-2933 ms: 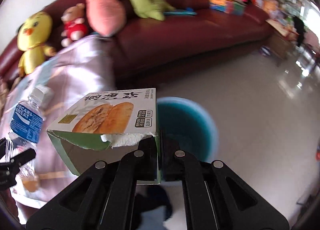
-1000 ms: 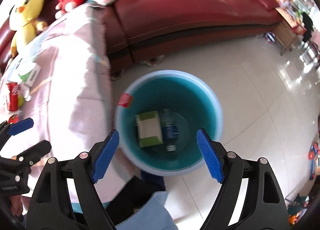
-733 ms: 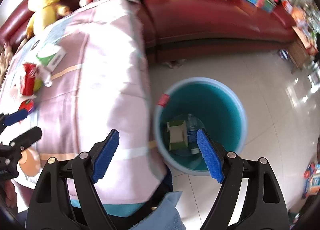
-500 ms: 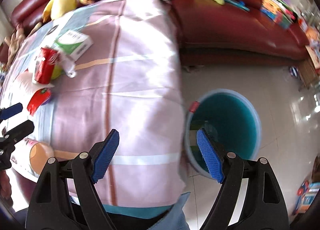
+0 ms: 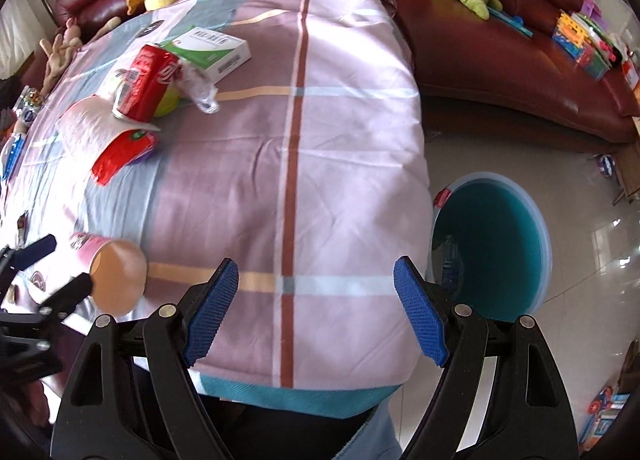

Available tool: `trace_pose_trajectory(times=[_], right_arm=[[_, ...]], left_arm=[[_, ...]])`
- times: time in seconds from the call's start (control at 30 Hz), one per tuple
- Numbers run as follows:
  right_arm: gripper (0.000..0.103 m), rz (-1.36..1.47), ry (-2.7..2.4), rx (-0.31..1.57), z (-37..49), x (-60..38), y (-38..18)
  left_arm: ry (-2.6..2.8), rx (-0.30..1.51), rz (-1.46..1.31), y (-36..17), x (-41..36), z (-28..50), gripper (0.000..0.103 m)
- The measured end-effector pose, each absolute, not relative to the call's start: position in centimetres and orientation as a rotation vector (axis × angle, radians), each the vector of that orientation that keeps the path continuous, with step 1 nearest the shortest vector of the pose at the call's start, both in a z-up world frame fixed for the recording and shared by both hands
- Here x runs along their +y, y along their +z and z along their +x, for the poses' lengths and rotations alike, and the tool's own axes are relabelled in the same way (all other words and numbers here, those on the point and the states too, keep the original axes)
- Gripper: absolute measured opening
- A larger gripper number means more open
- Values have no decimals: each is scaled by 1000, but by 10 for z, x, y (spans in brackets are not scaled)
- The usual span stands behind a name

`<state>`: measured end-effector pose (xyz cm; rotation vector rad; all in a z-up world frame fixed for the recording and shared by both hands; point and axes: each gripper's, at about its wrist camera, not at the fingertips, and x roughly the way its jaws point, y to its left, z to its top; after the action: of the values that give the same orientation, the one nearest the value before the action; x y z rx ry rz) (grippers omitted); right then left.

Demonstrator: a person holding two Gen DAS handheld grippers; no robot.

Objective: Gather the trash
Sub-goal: 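Return both tools to the table and approach the pink paper cup with the left tool, then grasp the pink paper cup with the left tool while the right tool grasps the red cola can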

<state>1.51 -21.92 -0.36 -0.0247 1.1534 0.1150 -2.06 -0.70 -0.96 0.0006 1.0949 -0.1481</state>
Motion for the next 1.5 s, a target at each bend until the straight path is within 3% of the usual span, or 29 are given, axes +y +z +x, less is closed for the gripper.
trace_pose_trajectory(times=[0.77,1.1,1.3,1.5], right_arm=[[76,-100,215,1164,1,-156,0],[76,-106,246,1169,-5,-142,-1],[76,-79,253,1141,-9,-149,8],[76,-41,257,1126,1,-156,13]], left_arm=[[24,1119,-120,-52,105,-42,88],[-126,1140,-146,-32,93,-83,88],[-119,1081,-143,-5,75,-60,90],[-69,1158,-104,-37,68,-33,90]])
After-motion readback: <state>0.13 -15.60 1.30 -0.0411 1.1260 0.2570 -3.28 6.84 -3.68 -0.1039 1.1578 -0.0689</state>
